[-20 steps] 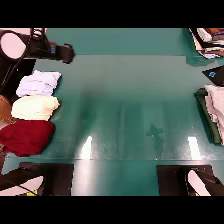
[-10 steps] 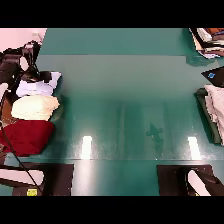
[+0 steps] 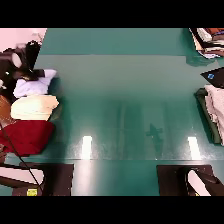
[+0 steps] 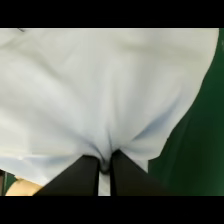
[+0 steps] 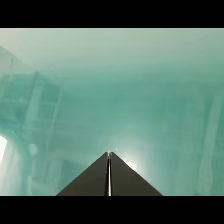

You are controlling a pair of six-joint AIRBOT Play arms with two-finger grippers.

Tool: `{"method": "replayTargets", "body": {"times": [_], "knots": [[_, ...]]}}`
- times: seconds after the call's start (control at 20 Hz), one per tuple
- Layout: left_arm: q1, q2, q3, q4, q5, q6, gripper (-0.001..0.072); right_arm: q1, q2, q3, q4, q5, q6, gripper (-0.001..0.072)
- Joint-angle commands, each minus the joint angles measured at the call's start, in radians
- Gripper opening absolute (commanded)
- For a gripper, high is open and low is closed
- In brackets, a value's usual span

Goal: Fold the shirts.

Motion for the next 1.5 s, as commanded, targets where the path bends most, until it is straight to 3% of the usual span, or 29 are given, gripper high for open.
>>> {"method": "replayTargets", "body": {"times": [0.0,0.3,0.5,0.65,0.8,0.85,0.9,0.95,1.05,1.2,1.3,1.45], "knots": [[-0.021,0.157,0.143,-0.019,-0.064,0.055,0.0026,0.001,0.000,0.040,0.024,-0.042,0.000,0.0018],[-0.251,0.474,0.343,-0.021,-0.244,0.093,0.0024,0.000,-0.008,0.234,0.016,-0.124,-0.001,0.0018],[-0.544,0.481,0.310,-0.023,-0.427,0.031,0.0024,0.001,-0.064,0.348,0.018,-0.065,-0.001,0.0018],[-0.763,0.439,0.171,-0.064,-0.394,-0.012,0.0025,0.001,-0.113,0.399,0.024,0.017,-0.001,0.0018],[-0.922,0.376,-0.003,-0.219,-0.233,-0.004,0.0027,0.001,-0.129,0.400,0.024,0.071,-0.001,0.0018],[-0.956,0.346,-0.052,-0.279,-0.161,0.014,0.0090,0.001,-0.134,0.400,0.024,0.081,0.000,0.0018],[-0.978,0.319,-0.085,-0.315,-0.104,0.033,0.0400,0.001,-0.133,0.400,0.021,0.089,-0.001,0.0019],[-0.990,0.291,-0.104,-0.323,-0.063,0.042,0.0608,0.001,-0.132,0.400,0.023,0.095,-0.001,0.0018],[-0.971,0.269,-0.103,-0.243,-0.070,0.044,0.0606,0.001,-0.132,0.400,0.023,0.113,-0.001,0.0018],[-0.827,0.274,-0.090,-0.185,-0.219,0.042,0.0605,0.001,-0.132,0.400,0.023,0.130,-0.001,0.0019],[-0.715,0.274,-0.138,-0.232,-0.295,0.043,0.0605,0.001,-0.127,0.399,0.023,0.129,-0.001,0.0018],[-0.640,0.274,-0.327,-0.423,-0.234,0.098,0.0605,0.001,-0.128,0.399,0.022,0.129,-0.001,0.0018]]}}
